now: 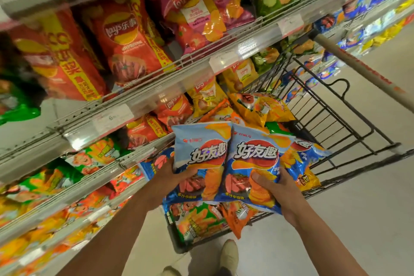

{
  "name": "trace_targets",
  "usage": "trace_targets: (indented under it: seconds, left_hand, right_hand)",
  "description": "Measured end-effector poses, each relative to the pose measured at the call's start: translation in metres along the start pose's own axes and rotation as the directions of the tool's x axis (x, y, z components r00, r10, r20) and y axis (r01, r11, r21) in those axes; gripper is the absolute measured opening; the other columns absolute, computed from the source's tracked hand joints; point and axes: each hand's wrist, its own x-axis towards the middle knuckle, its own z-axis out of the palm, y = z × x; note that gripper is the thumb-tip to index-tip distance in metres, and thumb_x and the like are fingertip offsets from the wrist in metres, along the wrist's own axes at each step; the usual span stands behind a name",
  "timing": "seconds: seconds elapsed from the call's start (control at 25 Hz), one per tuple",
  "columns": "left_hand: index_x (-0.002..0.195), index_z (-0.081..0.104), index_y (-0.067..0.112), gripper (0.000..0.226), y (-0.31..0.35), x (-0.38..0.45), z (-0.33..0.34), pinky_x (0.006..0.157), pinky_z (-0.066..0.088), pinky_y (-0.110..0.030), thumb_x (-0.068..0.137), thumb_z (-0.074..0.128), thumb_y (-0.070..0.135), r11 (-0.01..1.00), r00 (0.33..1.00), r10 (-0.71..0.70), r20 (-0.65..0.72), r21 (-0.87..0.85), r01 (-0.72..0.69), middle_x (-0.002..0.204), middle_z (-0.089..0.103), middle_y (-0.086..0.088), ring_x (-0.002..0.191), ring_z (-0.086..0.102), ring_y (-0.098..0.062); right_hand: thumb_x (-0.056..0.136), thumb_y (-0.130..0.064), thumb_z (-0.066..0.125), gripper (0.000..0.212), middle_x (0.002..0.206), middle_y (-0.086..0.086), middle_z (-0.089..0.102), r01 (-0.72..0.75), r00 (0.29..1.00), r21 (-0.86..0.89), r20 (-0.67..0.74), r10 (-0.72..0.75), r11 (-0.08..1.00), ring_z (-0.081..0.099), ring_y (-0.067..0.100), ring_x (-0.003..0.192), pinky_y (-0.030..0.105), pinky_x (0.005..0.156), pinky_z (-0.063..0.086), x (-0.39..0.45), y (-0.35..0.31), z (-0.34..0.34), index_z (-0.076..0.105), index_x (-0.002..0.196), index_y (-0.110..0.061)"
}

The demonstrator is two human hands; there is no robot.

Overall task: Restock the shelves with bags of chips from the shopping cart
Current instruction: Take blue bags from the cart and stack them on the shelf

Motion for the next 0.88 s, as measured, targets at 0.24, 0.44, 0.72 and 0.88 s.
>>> trace_targets:
  seconds: [0.24, 0.44, 0.72, 0.88]
  left_hand:
    - [0.130, 0.064, 0.019, 0.049, -0.025, -0.077, -0.051, 0.097, 0.057, -0.042, 0.084, 0.073, 0.034, 0.984, 0.998, 0.063, 0.008, -0.168, -0.061, 0.121, 0.074, -0.008, 0.110, 0.071, -0.029]
    - [0.123, 0.069, 0.012, 0.043, -0.063, -0.174, -0.123, 0.081, 0.061, -0.034, 0.084, 0.074, 0.030, 0.946, 0.985, 0.099, -0.144, -0.292, -0.137, 0.114, 0.076, -0.014, 0.104, 0.074, -0.031]
    - [0.127, 0.064, 0.005, 0.041, -0.189, -0.377, -0.263, 0.078, 0.061, -0.037, 0.091, 0.070, 0.023, 0.848, 0.884, 0.221, -0.412, -0.367, -0.383, 0.111, 0.073, -0.025, 0.093, 0.075, -0.034]
    - [0.129, 0.062, 0.007, 0.044, -0.270, -0.495, -0.317, 0.085, 0.060, -0.043, 0.088, 0.071, 0.017, 0.782, 0.761, 0.191, -0.620, -0.372, -0.500, 0.120, 0.072, -0.020, 0.105, 0.071, -0.036]
  right_hand:
    - [0.067, -0.032, 0.087, 0.068, 0.113, -0.009, 0.076, 0.178, 0.975, -0.177, 0.168, -0.148, 0.968, 0.074, 0.015, 0.102, 0.034, 0.081, 0.063, -0.043, -0.022, 0.044, 0.060, 0.129, -0.036]
    - [0.066, -0.030, 0.086, 0.066, 0.113, -0.008, 0.077, 0.291, 0.924, -0.230, 0.318, -0.211, 0.929, 0.073, 0.015, 0.103, 0.040, 0.087, 0.058, -0.103, -0.020, 0.137, 0.060, 0.126, -0.038]
    - [0.072, -0.030, 0.085, 0.058, 0.103, -0.007, 0.078, 0.422, 0.783, -0.257, 0.587, -0.207, 0.869, 0.075, 0.011, 0.084, 0.028, 0.068, 0.057, -0.229, 0.051, 0.316, 0.063, 0.126, -0.033]
    - [0.078, -0.006, 0.080, 0.044, 0.082, 0.001, 0.079, 0.479, 0.669, -0.312, 0.735, -0.111, 0.820, 0.070, 0.012, 0.061, 0.026, 0.051, 0.055, -0.287, 0.112, 0.419, 0.067, 0.119, -0.014]
